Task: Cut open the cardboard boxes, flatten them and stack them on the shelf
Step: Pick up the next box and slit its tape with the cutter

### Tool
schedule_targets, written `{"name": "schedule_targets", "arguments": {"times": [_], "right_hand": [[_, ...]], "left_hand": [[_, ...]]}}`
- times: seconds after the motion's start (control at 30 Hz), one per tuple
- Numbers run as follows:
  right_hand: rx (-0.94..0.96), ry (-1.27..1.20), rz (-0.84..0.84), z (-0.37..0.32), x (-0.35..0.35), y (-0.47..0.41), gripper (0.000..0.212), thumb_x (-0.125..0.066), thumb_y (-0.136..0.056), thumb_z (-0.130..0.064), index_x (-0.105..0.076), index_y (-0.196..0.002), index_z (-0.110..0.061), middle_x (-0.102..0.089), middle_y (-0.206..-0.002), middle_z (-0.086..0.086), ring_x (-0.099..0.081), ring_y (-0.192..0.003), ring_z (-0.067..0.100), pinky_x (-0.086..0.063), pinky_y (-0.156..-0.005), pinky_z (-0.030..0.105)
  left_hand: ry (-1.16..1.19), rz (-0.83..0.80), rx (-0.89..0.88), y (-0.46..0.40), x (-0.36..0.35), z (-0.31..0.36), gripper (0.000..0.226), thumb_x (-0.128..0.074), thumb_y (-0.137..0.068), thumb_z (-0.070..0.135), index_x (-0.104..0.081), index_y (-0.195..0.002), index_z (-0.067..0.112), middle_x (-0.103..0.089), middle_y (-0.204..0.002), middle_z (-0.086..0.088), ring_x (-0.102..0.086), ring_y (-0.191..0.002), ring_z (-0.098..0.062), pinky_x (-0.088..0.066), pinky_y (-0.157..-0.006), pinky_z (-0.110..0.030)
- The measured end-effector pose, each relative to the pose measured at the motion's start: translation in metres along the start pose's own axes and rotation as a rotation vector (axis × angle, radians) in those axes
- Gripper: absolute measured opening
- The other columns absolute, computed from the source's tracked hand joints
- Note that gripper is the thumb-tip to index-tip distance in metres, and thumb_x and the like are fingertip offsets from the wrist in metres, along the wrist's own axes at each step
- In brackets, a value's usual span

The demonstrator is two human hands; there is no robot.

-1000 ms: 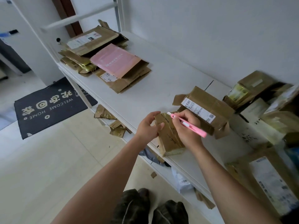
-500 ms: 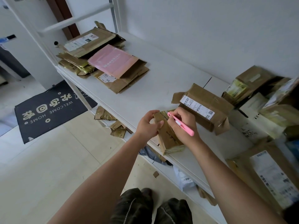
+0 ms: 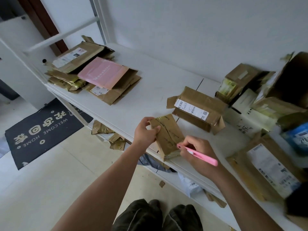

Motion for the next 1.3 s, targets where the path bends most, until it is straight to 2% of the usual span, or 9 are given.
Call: {"name": "schedule_targets", "arguments": {"times": [0.17, 0.3, 0.37, 0.5, 0.63, 0.77, 0.87, 1.07, 1.3], "right_hand": [[-0.034, -0.101, 0.066, 0.000, 0.011, 0.026, 0.014, -0.067, -0.091, -0.008, -0.059, -0.081, -0.012, -0.073, -0.089, -0.006, -0.067, -0.083, -0.003, -0.050, -0.064, 0.012], [-0.077, -0.055, 0.054, 0.003, 0.025, 0.036, 0.015, -0.068, -0.088, -0.015, -0.061, -0.074, -0.017, -0.068, -0.074, -0.006, -0.060, -0.060, 0.006, -0.047, -0.047, 0.024], [-0.092, -0.125, 0.175, 0.010, 0.040, 0.048, 0.017, -0.069, -0.089, -0.010, -0.061, -0.075, -0.017, -0.070, -0.076, -0.006, -0.063, -0.062, 0.008, -0.053, -0.050, 0.026], [-0.167, -0.338, 0.520, 0.033, 0.068, 0.071, 0.013, -0.068, -0.089, -0.007, -0.055, -0.088, -0.010, -0.068, -0.085, 0.014, -0.068, -0.083, 0.034, -0.058, -0.072, 0.051], [-0.189, -0.324, 0.705, 0.045, 0.076, 0.083, 0.017, -0.072, -0.086, -0.014, -0.060, -0.080, -0.003, -0.072, -0.075, 0.007, -0.071, -0.074, 0.023, -0.058, -0.066, 0.039], [-0.210, -0.472, 0.778, 0.061, 0.073, 0.086, 0.012, -0.065, -0.093, -0.011, -0.066, -0.085, -0.002, -0.075, -0.078, 0.002, -0.070, -0.069, 0.015, -0.057, -0.066, 0.023], [-0.218, -0.505, 0.779, 0.068, 0.070, 0.081, 0.015, -0.059, -0.097, -0.016, -0.065, -0.086, -0.007, -0.074, -0.080, 0.002, -0.070, -0.075, 0.018, -0.058, -0.072, 0.029], [-0.160, -0.795, 0.749, 0.062, 0.052, 0.055, 0.012, -0.058, -0.097, -0.010, -0.063, -0.094, -0.001, -0.067, -0.088, 0.014, -0.066, -0.086, 0.025, -0.059, -0.085, 0.042], [-0.233, -0.765, 0.858, 0.063, 0.032, 0.040, 0.007, -0.055, -0.096, 0.004, -0.054, -0.091, 0.009, -0.067, -0.086, 0.020, -0.071, -0.078, 0.019, -0.061, -0.080, 0.041]], "left_hand": [[-0.027, 0.020, -0.005, 0.001, 0.001, 0.002, 0.028, -0.068, -0.091, 0.012, -0.061, -0.114, 0.026, -0.059, -0.119, 0.003, -0.065, -0.084, -0.015, -0.056, -0.057, -0.023], [-0.071, 0.064, -0.025, 0.003, 0.002, 0.005, 0.027, -0.069, -0.091, 0.012, -0.060, -0.114, 0.022, -0.058, -0.117, 0.000, -0.065, -0.086, -0.018, -0.059, -0.061, -0.029], [-0.111, 0.095, -0.041, 0.005, 0.002, 0.008, 0.026, -0.071, -0.090, 0.014, -0.059, -0.113, 0.021, -0.057, -0.118, -0.002, -0.064, -0.086, -0.018, -0.061, -0.066, -0.034], [-0.365, 0.147, -0.085, 0.016, -0.004, 0.012, 0.040, -0.077, -0.083, 0.037, -0.051, -0.108, 0.020, -0.055, -0.111, -0.001, -0.057, -0.094, -0.018, -0.052, -0.075, -0.033], [-0.694, 0.168, -0.325, 0.034, -0.022, 0.025, 0.041, -0.066, -0.090, 0.039, -0.042, -0.116, 0.018, -0.040, -0.117, 0.002, -0.046, -0.111, -0.020, -0.040, -0.089, -0.030], [-0.947, -0.057, -0.692, 0.038, -0.063, 0.042, 0.044, -0.044, -0.098, 0.011, -0.039, -0.142, 0.020, -0.025, -0.156, 0.001, -0.019, -0.147, -0.020, -0.016, -0.122, -0.037], [-1.056, -0.180, -0.698, 0.031, -0.075, 0.034, 0.051, -0.036, -0.100, 0.011, -0.034, -0.150, 0.019, -0.018, -0.163, 0.002, -0.002, -0.152, -0.014, 0.006, -0.120, -0.028], [-1.113, -0.318, -0.637, 0.023, -0.080, 0.027, 0.059, -0.044, -0.102, 0.033, -0.020, -0.155, 0.025, -0.007, -0.165, 0.004, 0.006, -0.151, -0.013, 0.007, -0.121, -0.035], [-1.141, -0.526, -0.510, 0.022, -0.080, 0.026, 0.077, -0.056, -0.099, 0.032, -0.005, -0.157, 0.027, 0.010, -0.164, 0.008, 0.019, -0.149, -0.013, 0.012, -0.119, -0.038]]}}
Point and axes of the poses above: each hand's wrist, its own y-axis away from the middle knuckle, its own x-axis out of the back of the hand, z = x × y, the point moved 8 cm from there along -y, towards the middle knuckle
